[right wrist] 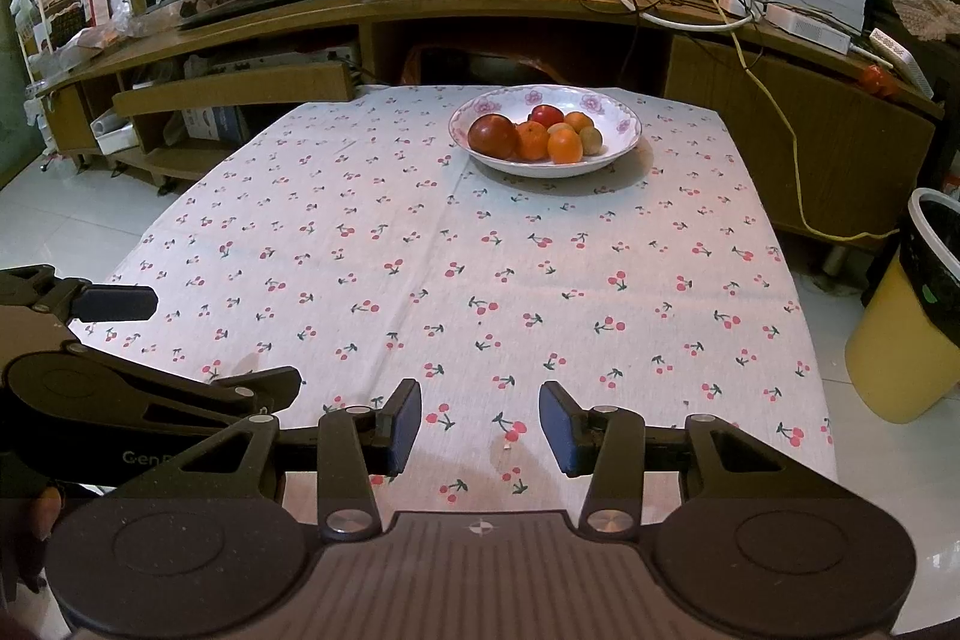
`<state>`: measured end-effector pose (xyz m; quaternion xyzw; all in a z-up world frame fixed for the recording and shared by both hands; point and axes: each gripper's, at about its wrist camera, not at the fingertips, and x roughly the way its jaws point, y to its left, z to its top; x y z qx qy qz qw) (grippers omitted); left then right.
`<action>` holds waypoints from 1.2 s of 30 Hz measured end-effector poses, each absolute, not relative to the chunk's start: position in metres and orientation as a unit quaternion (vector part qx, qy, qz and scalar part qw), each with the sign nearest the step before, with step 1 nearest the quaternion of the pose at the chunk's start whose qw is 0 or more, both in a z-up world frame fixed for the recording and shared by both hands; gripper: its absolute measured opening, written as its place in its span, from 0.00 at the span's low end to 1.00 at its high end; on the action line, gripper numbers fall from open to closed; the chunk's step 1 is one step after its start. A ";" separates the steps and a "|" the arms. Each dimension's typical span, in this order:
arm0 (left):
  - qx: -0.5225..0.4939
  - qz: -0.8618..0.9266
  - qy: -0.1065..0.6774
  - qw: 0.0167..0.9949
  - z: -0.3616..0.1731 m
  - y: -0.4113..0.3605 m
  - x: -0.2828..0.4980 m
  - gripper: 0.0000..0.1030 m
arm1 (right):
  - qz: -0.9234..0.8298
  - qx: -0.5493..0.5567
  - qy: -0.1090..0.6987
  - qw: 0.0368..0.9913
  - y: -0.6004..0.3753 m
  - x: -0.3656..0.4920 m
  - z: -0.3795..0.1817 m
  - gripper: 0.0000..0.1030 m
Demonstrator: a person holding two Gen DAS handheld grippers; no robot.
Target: Organize fruits
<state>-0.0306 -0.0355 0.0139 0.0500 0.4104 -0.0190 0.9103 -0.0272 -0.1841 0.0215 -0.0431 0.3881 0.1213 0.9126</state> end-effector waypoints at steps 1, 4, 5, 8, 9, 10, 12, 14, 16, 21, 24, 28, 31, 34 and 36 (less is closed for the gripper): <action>0.051 -0.019 0.410 0.910 0.014 -0.035 -0.031 1.00 | 0.122 -0.043 0.388 0.912 -0.184 -0.027 0.022 0.43; 0.052 -0.018 0.410 0.910 0.015 -0.036 -0.033 1.00 | 0.122 -0.044 0.388 0.912 -0.184 -0.029 0.022 0.43; 0.053 -0.018 0.410 0.910 0.015 -0.036 -0.033 1.00 | 0.122 -0.044 0.388 0.912 -0.184 -0.029 0.022 0.43; 0.055 -0.017 0.410 0.910 0.016 -0.037 -0.034 1.00 | 0.122 -0.044 0.389 0.912 -0.184 -0.030 0.021 0.43; 0.055 -0.017 0.410 0.910 0.016 -0.037 -0.034 1.00 | 0.122 -0.044 0.389 0.912 -0.183 -0.029 0.022 0.43; 0.055 -0.017 0.410 0.910 0.016 -0.037 -0.034 1.00 | 0.122 -0.044 0.389 0.912 -0.184 -0.030 0.021 0.43; 0.056 -0.017 0.409 0.911 0.016 -0.037 -0.035 1.00 | 0.122 -0.044 0.388 0.912 -0.184 -0.031 0.022 0.43; 0.057 -0.016 0.407 0.911 0.016 -0.038 -0.035 1.00 | 0.122 -0.044 0.388 0.912 -0.184 -0.029 0.022 0.43; 0.058 -0.016 0.405 0.912 0.017 -0.038 -0.036 1.00 | 0.122 -0.044 0.388 0.912 -0.184 -0.029 0.022 0.43; 0.061 -0.015 0.400 0.914 0.018 -0.039 -0.038 1.00 | 0.122 -0.043 0.387 0.913 -0.184 -0.032 0.022 0.43; 0.062 -0.014 0.399 0.915 0.019 -0.039 -0.039 1.00 | 0.122 -0.043 0.386 0.913 -0.184 -0.035 0.023 0.43; 0.062 -0.014 0.398 0.915 0.019 -0.039 -0.040 1.00 | 0.123 -0.044 0.386 0.913 -0.184 -0.034 0.023 0.43; 0.063 -0.014 0.397 0.915 0.019 -0.039 -0.040 1.00 | 0.123 -0.044 0.387 0.913 -0.184 -0.034 0.023 0.43; 0.063 -0.013 0.397 0.916 0.019 -0.039 -0.041 1.00 | 0.123 -0.044 0.386 0.913 -0.184 -0.034 0.023 0.43; 0.063 -0.014 0.397 0.916 0.019 -0.039 -0.041 1.00 | 0.123 -0.044 0.386 0.913 -0.184 -0.036 0.023 0.43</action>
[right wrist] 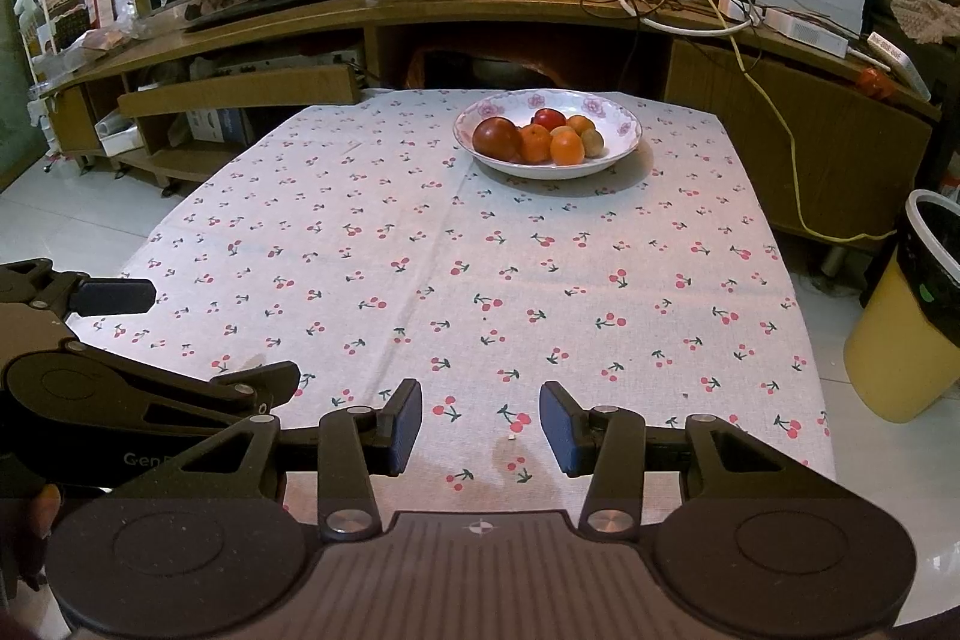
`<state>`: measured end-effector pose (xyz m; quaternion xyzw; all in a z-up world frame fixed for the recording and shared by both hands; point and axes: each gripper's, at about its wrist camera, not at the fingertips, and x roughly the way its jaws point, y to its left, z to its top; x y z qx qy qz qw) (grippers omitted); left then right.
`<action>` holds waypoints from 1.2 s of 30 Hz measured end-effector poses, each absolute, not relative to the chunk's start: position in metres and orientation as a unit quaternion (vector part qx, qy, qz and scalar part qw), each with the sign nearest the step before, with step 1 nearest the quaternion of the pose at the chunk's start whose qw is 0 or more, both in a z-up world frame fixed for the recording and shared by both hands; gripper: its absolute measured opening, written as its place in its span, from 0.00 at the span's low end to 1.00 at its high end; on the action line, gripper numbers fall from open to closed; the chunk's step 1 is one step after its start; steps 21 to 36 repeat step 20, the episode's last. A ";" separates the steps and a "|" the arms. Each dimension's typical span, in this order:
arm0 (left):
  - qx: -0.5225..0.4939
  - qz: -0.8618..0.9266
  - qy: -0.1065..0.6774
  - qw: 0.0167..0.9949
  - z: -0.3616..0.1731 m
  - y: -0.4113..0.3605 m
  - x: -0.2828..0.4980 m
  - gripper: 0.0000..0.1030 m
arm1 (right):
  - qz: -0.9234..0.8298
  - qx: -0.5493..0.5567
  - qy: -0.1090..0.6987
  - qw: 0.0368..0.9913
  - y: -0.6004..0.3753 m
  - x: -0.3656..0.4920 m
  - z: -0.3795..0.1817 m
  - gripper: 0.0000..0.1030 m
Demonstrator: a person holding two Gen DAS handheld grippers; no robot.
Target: Organize fruits
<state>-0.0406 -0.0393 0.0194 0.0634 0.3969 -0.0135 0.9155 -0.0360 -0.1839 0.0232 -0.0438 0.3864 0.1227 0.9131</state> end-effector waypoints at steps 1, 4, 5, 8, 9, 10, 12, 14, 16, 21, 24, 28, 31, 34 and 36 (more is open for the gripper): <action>0.063 -0.013 0.397 0.916 0.019 -0.039 -0.041 1.00 | 0.123 -0.044 0.387 0.913 -0.184 -0.036 0.023 0.43; 0.063 -0.013 0.397 0.916 0.019 -0.039 -0.041 1.00 | 0.122 -0.044 0.386 0.913 -0.184 -0.035 0.023 0.43; 0.063 -0.013 0.397 0.916 0.019 -0.039 -0.041 1.00 | 0.123 -0.044 0.386 0.913 -0.184 -0.036 0.024 0.43; 0.063 -0.013 0.397 0.916 0.019 -0.039 -0.041 1.00 | 0.122 -0.045 0.386 0.913 -0.183 -0.037 0.024 0.43; 0.064 -0.013 0.396 0.916 0.019 -0.039 -0.041 1.00 | 0.123 -0.044 0.386 0.913 -0.183 -0.035 0.024 0.43; 0.064 -0.013 0.396 0.916 0.020 -0.039 -0.041 1.00 | 0.123 -0.044 0.387 0.913 -0.184 -0.036 0.024 0.43; 0.064 -0.013 0.396 0.916 0.020 -0.039 -0.041 1.00 | 0.123 -0.045 0.386 0.913 -0.183 -0.036 0.025 0.43; 0.065 -0.013 0.396 0.916 0.020 -0.039 -0.041 1.00 | 0.123 -0.044 0.386 0.913 -0.184 -0.036 0.025 0.43; 0.064 -0.013 0.396 0.916 0.020 -0.039 -0.041 1.00 | 0.123 -0.044 0.386 0.913 -0.183 -0.035 0.025 0.43; 0.063 -0.014 0.398 0.915 0.022 -0.038 -0.042 1.00 | 0.122 -0.044 0.386 0.913 -0.183 -0.036 0.025 0.43; 0.063 -0.014 0.398 0.915 0.022 -0.038 -0.042 1.00 | 0.122 -0.044 0.386 0.913 -0.183 -0.036 0.025 0.43; 0.063 -0.014 0.398 0.915 0.022 -0.038 -0.042 1.00 | 0.122 -0.044 0.386 0.913 -0.183 -0.036 0.025 0.43; 0.063 -0.014 0.398 0.915 0.022 -0.038 -0.042 1.00 | 0.122 -0.044 0.386 0.913 -0.183 -0.036 0.025 0.43; 0.063 -0.014 0.398 0.915 0.022 -0.038 -0.042 1.00 | 0.122 -0.044 0.386 0.913 -0.183 -0.036 0.025 0.43; 0.063 -0.014 0.398 0.915 0.022 -0.038 -0.042 1.00 | 0.122 -0.044 0.386 0.913 -0.183 -0.036 0.025 0.43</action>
